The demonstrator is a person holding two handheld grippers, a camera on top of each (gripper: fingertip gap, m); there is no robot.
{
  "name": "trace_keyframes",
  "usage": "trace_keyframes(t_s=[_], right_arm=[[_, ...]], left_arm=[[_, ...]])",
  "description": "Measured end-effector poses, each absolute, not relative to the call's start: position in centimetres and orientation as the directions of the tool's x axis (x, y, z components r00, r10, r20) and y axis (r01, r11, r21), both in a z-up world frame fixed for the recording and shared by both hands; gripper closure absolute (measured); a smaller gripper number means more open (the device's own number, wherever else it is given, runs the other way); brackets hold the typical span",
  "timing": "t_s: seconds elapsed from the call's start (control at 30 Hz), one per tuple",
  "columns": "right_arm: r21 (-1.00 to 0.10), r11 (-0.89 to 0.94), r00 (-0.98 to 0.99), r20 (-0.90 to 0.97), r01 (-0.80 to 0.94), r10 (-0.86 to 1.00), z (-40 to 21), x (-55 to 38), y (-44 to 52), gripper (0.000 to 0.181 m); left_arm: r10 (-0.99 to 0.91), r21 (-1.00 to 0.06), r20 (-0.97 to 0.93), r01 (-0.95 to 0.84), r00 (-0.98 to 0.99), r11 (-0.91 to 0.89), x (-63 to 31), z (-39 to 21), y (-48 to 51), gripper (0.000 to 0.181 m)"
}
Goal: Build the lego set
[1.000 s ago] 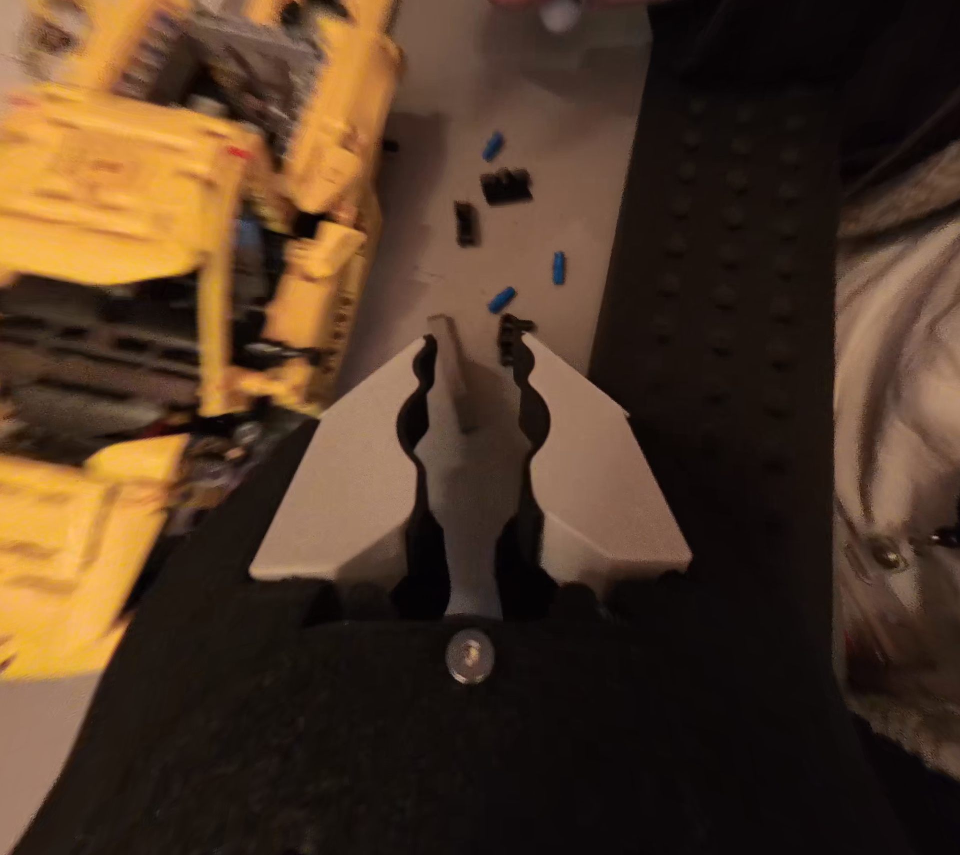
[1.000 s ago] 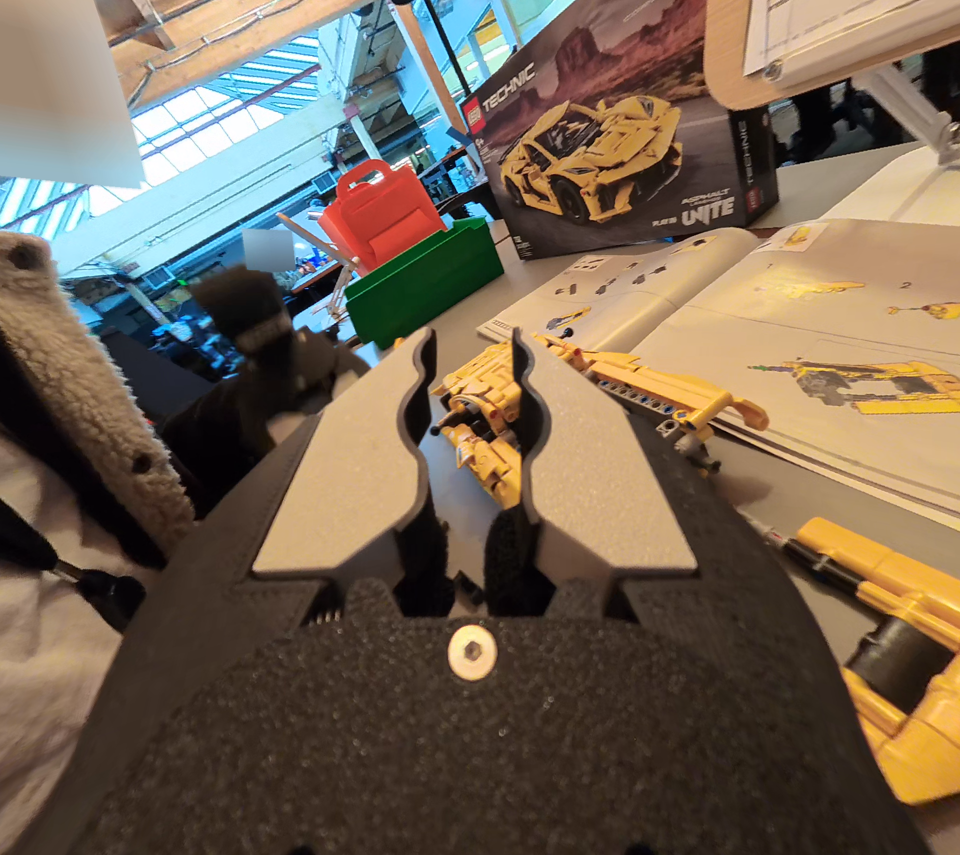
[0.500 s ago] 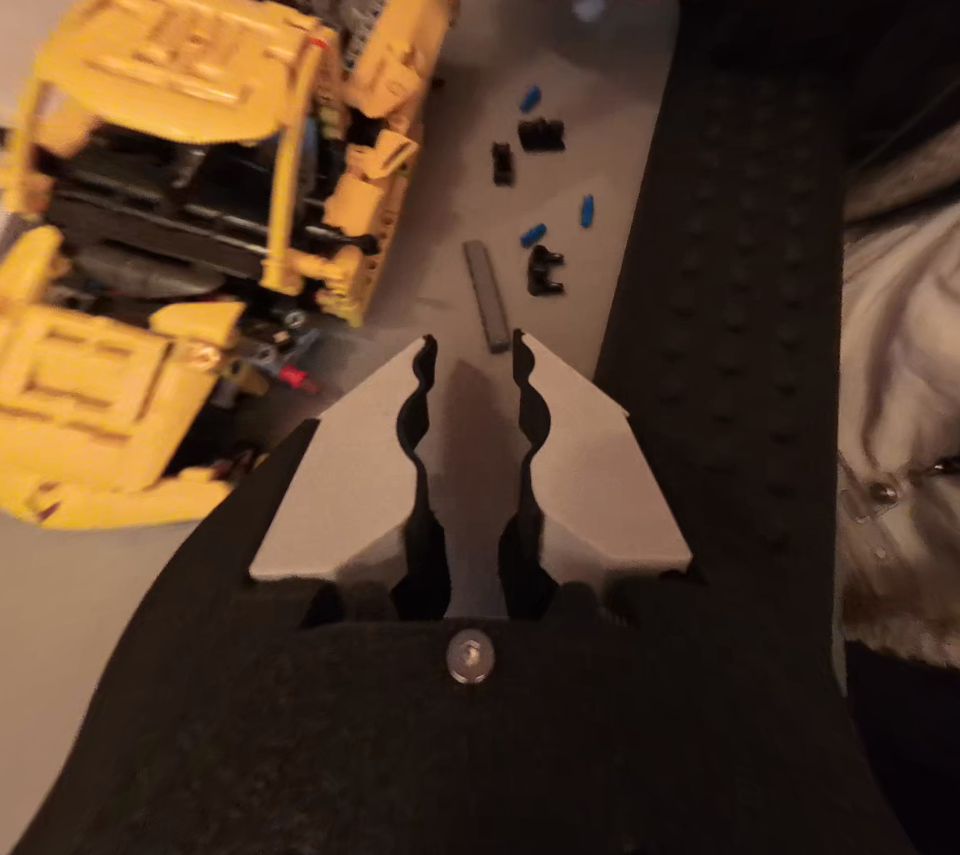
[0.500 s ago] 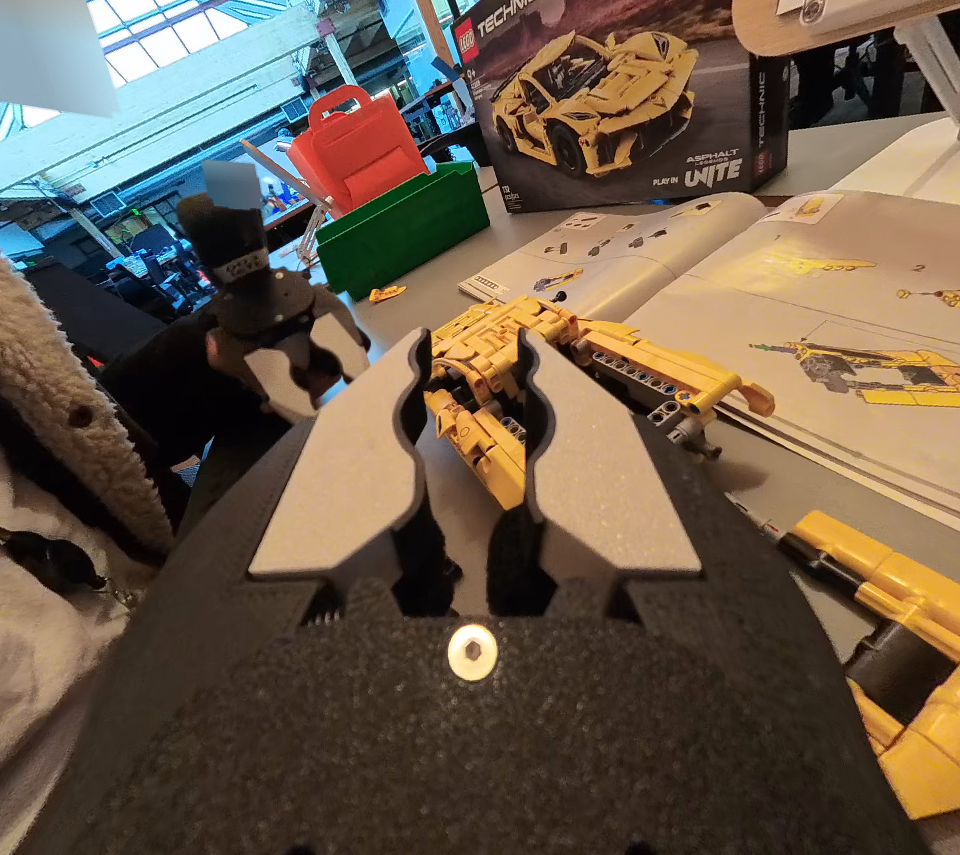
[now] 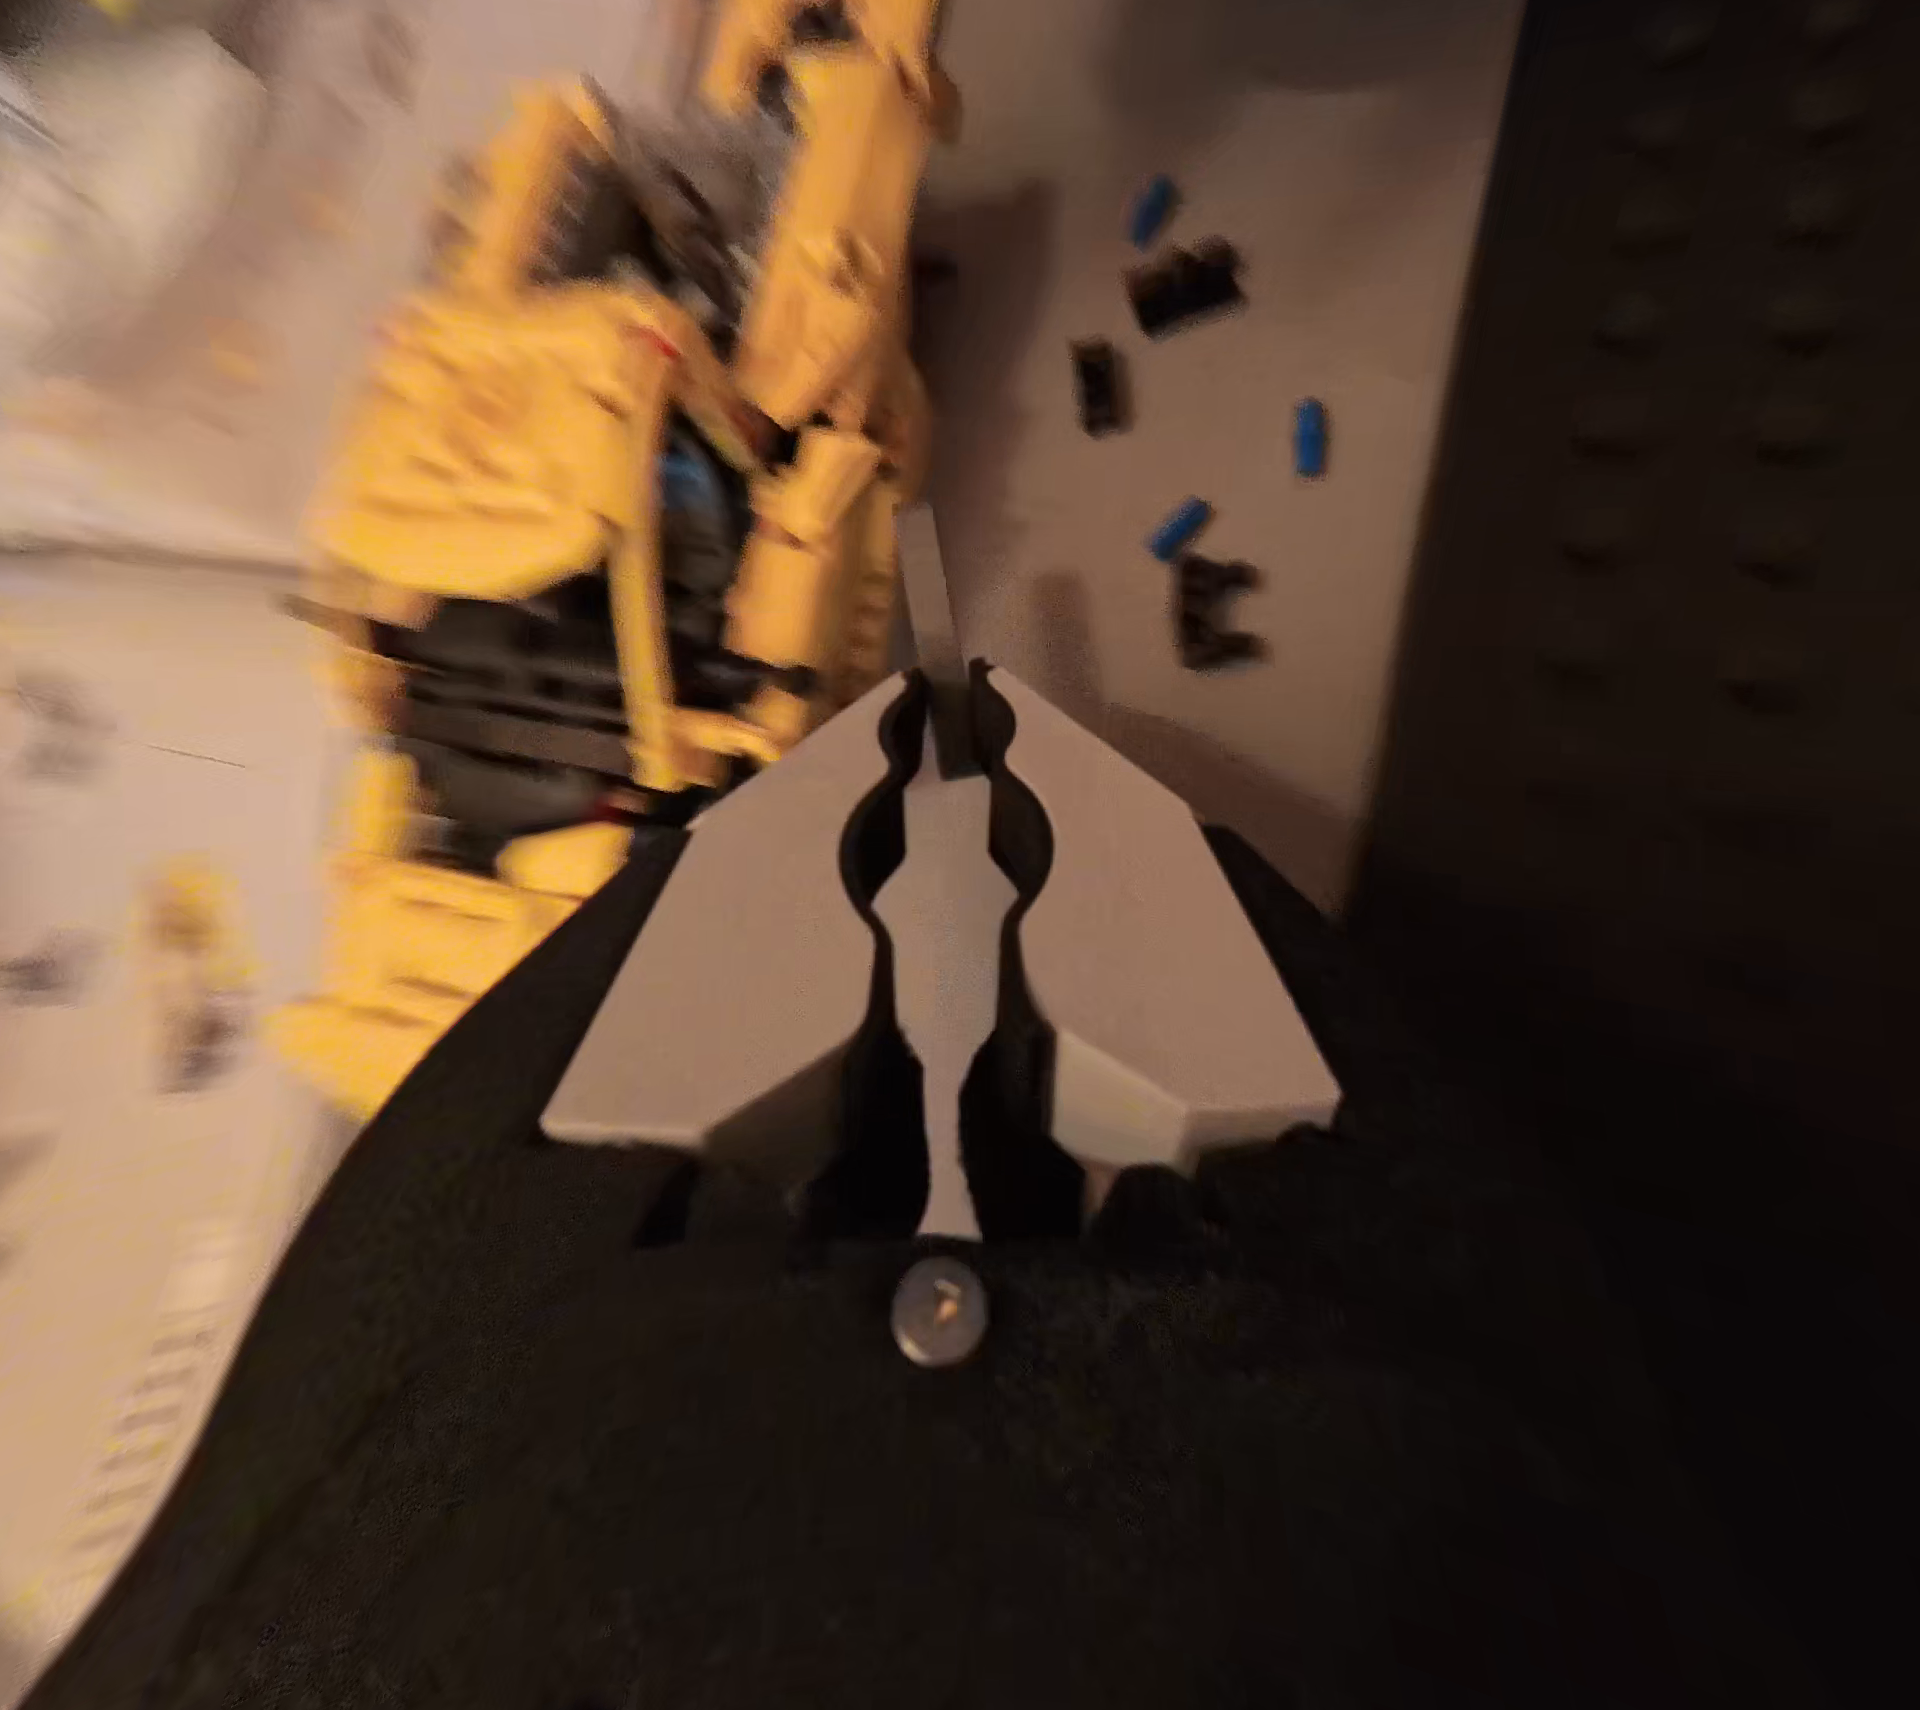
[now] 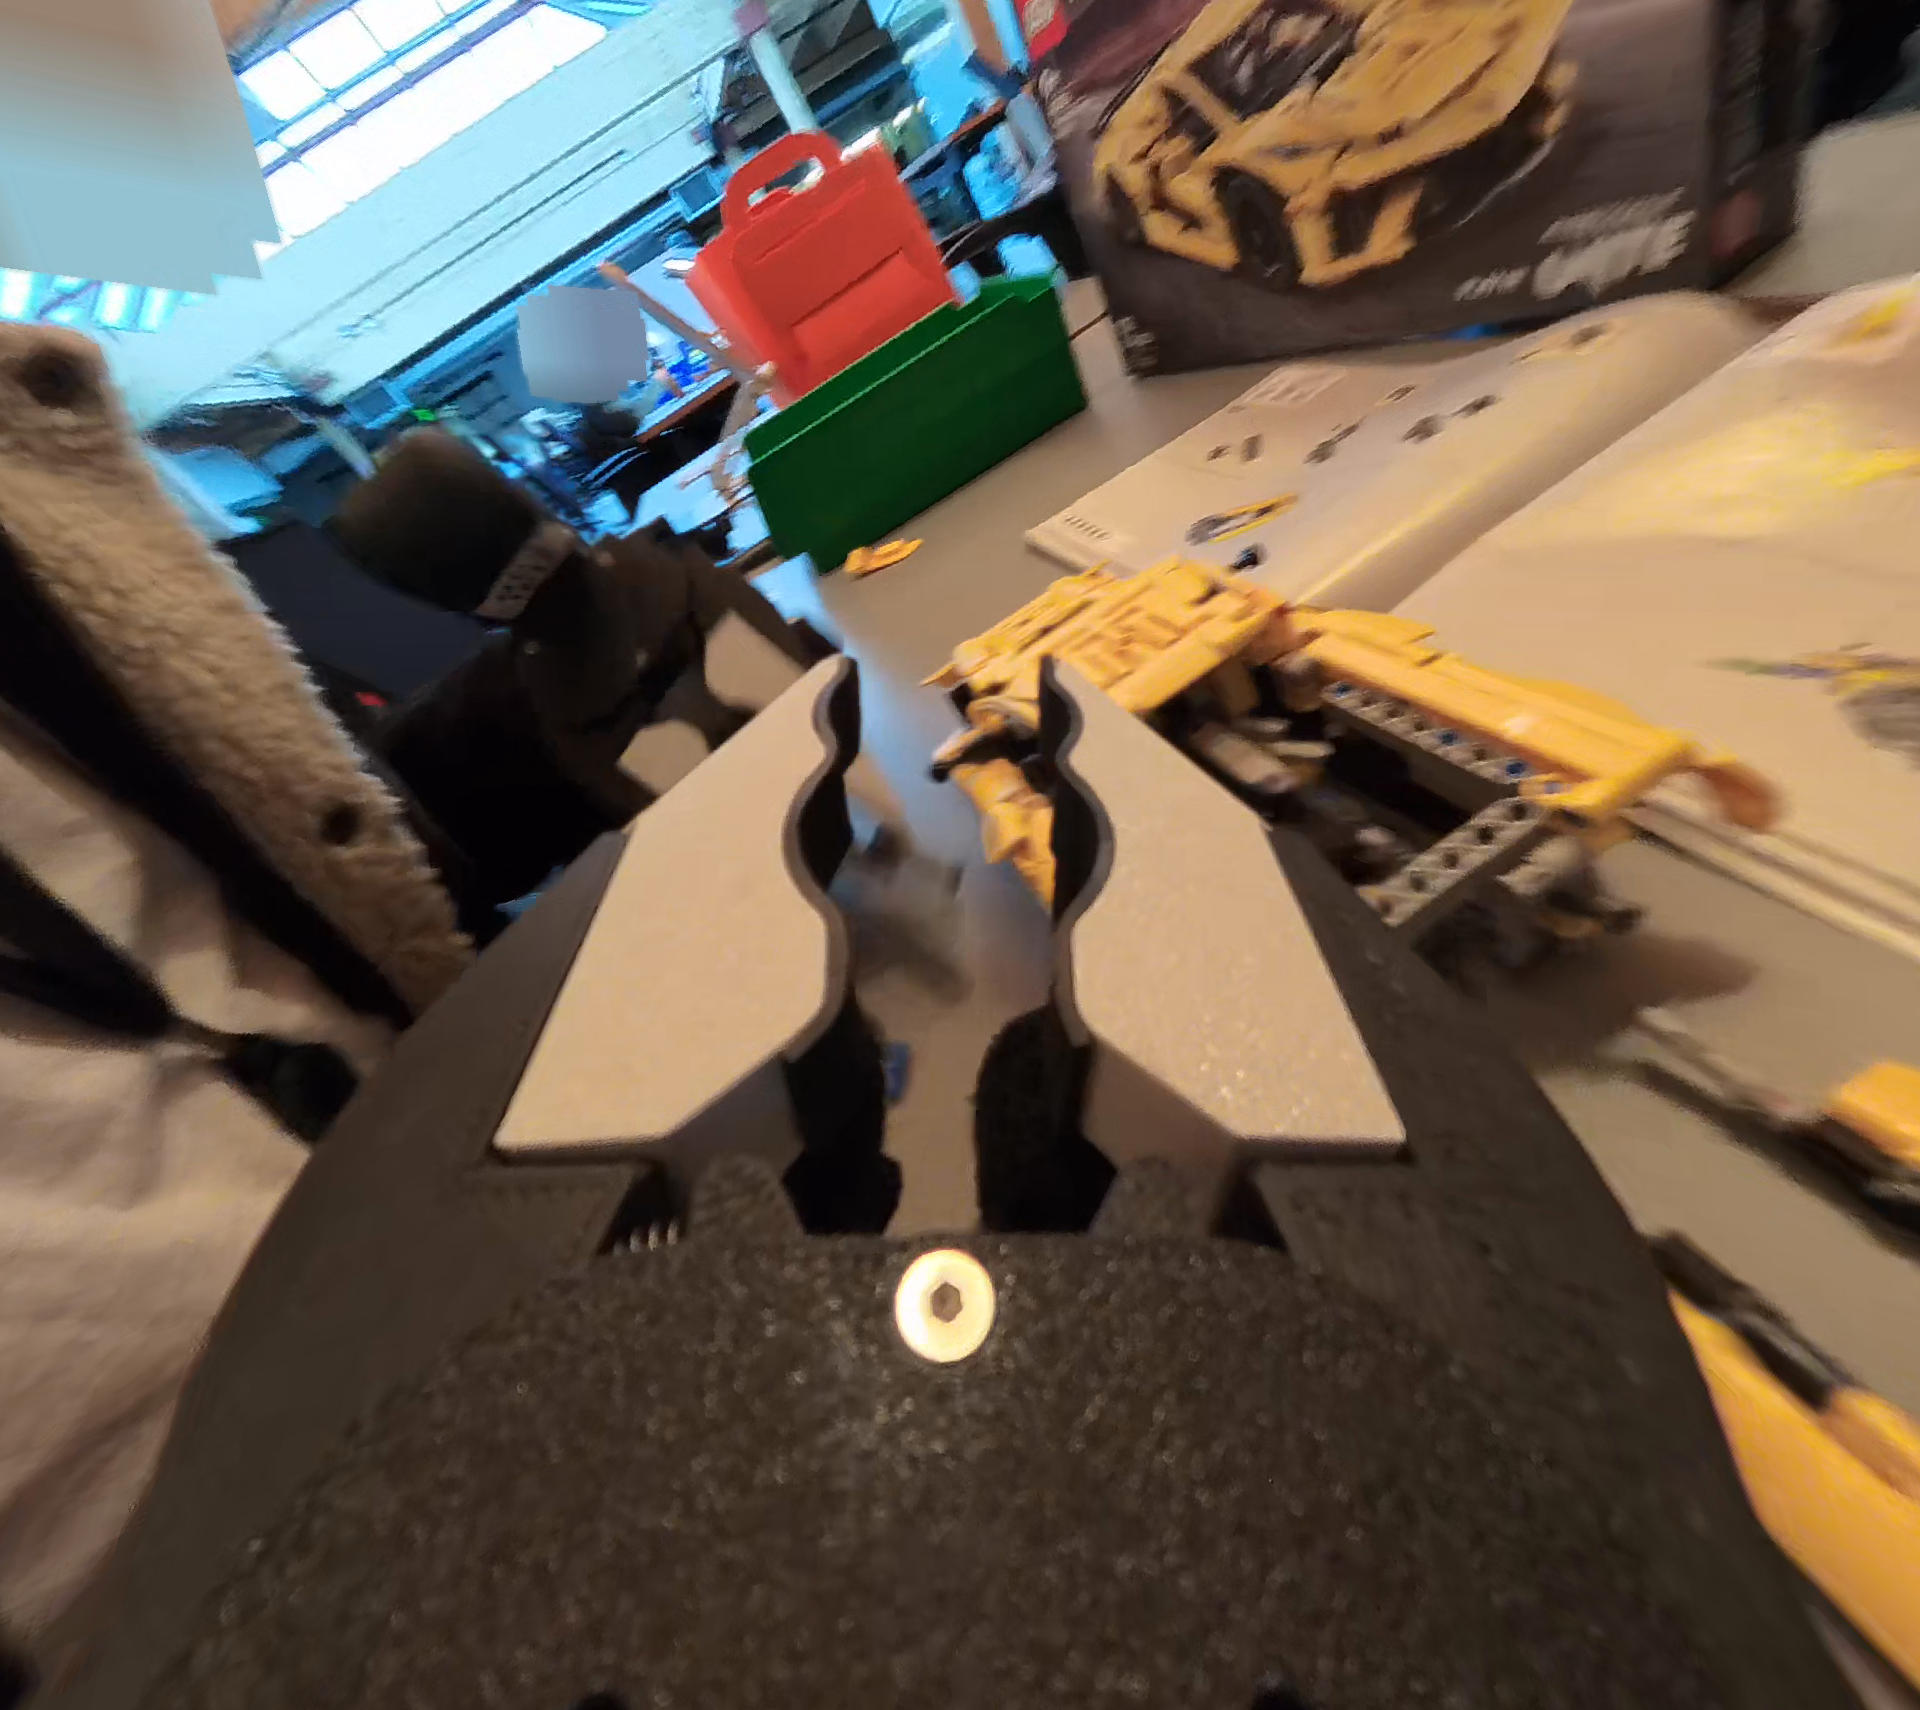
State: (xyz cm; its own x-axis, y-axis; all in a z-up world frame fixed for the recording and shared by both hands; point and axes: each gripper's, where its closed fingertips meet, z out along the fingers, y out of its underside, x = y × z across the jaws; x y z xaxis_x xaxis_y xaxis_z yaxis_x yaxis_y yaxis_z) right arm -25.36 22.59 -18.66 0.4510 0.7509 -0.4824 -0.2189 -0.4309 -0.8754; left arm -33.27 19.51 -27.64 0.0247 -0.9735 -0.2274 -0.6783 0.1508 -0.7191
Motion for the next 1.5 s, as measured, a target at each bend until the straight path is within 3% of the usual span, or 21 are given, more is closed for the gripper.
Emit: trace_keyframes(t_s=[0.1, 0.17, 0.27, 0.4, 0.67, 0.8, 0.9, 1.03, 1.13, 1.2, 1.5], right_arm=[[-0.821, -0.538, 0.392, -0.565, -0.188, 0.726, -18.8, -27.5, 22.2, 0.144], [-0.801, -0.552, 0.331, -0.598, -0.231, 0.730, -17.6, -29.0, 22.1, 0.145], [-0.796, -0.552, 0.301, -0.606, -0.249, 0.737, -17.0, -30.9, 22.3, 0.148], [-0.782, -0.561, 0.299, -0.623, -0.271, 0.723, -17.1, -31.0, 22.6, 0.173], [-0.794, -0.575, 0.318, -0.607, -0.198, 0.728, -18.4, -31.6, 23.1, 0.167], [-0.816, -0.553, 0.366, -0.573, -0.169, 0.733, -18.5, -32.0, 23.8, 0.174], [-0.836, -0.532, 0.408, -0.535, -0.131, 0.740, -18.3, -32.2, 24.9, 0.174], [-0.887, -0.457, 0.522, -0.421, -0.065, 0.742, -17.2, -30.6, 28.0, 0.174], [-0.939, -0.343, 0.547, -0.302, -0.030, 0.781, -15.4, -30.1, 30.1, 0.175], [-0.958, -0.286, 0.533, -0.237, 0.011, 0.813, -15.0, -30.9, 31.1, 0.175], [-0.962, -0.223, 0.392, -0.147, 0.155, 0.908, -16.2, -35.5, 30.2, 0.174]], left_arm=[[-0.827, -0.708, -0.557, -0.564, 0.075, 0.426, -32.9, -22.0, 21.3, 0.174], [-0.750, -0.688, -0.652, -0.504, 0.115, 0.521, -32.5, -19.2, 21.5, 0.174], [-0.711, -0.673, -0.687, -0.498, 0.148, 0.547, -31.8, -18.2, 22.0, 0.174], [-0.664, -0.624, -0.737, -0.508, 0.127, 0.595, -30.9, -18.8, 21.9, 0.174], [-0.678, -0.655, -0.716, -0.497, 0.166, 0.570, -31.1, -19.2, 22.8, 0.174], [-0.694, -0.687, -0.691, -0.480, 0.200, 0.546, -31.6, -19.2, 23.3, 0.174], [-0.753, -0.774, -0.597, -0.445, 0.277, 0.450, -32.1, -19.1, 24.4, 0.173], [-0.884, -0.953, -0.179, -0.299, 0.432, 0.047, -34.7, -19.2, 27.8, 0.170], [-0.899, -0.961, 0.184, -0.120, 0.397, -0.250, -36.0, -18.9, 29.1, 0.158], [-0.891, -0.939, 0.303, -0.053, 0.340, -0.339, -36.3, -18.7, 29.1, 0.157], [-0.929, -0.973, 0.214, -0.019, 0.301, -0.230, -36.1, -17.7, 28.2, 0.156]])
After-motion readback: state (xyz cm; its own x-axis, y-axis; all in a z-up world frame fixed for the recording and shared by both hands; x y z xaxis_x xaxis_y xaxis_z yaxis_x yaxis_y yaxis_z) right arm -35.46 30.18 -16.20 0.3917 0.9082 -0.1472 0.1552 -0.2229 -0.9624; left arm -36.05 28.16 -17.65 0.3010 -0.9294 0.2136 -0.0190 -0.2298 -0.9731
